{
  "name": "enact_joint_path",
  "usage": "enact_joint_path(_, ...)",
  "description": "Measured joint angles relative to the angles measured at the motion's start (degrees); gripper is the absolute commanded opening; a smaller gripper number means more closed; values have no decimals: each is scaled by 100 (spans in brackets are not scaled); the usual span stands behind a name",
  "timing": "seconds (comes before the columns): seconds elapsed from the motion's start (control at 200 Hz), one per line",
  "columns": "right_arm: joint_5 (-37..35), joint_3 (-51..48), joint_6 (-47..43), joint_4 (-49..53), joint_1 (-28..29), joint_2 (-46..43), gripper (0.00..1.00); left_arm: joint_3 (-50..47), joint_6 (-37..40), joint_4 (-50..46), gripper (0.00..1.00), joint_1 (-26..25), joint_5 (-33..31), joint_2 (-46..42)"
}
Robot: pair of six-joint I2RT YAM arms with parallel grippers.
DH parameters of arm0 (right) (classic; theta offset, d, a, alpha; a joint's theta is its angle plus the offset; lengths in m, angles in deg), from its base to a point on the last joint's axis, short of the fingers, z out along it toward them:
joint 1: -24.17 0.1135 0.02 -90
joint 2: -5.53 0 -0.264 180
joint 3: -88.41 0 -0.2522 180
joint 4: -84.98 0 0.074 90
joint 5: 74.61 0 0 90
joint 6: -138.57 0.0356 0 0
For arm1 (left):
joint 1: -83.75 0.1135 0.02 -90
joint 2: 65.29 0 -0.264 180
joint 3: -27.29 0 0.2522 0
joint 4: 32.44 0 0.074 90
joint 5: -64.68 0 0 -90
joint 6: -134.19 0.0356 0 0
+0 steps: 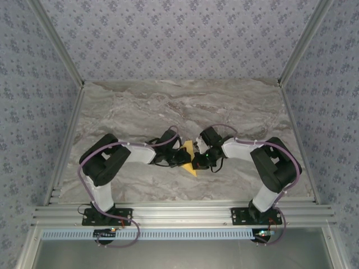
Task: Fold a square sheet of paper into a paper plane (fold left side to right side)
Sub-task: Fourth fold the wing at the center of the table.
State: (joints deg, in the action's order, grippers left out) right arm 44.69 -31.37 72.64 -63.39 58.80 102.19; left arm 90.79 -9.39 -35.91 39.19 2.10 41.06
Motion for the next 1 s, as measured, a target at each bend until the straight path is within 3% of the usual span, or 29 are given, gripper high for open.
enact_joint_path(0.37, -4, 11, -55, 11, 4, 0, 0, 588, 695, -754, 9, 697, 136, 251)
enact_joint_path(0.74, -170, 31, -85, -431, 63, 52, 0, 1244, 1067, -1126, 10, 1429, 857, 776)
enact_joint_path(0.999, -197, 31, -101, -448, 79, 52, 0, 1676, 1268, -1443, 11, 1950, 807, 979)
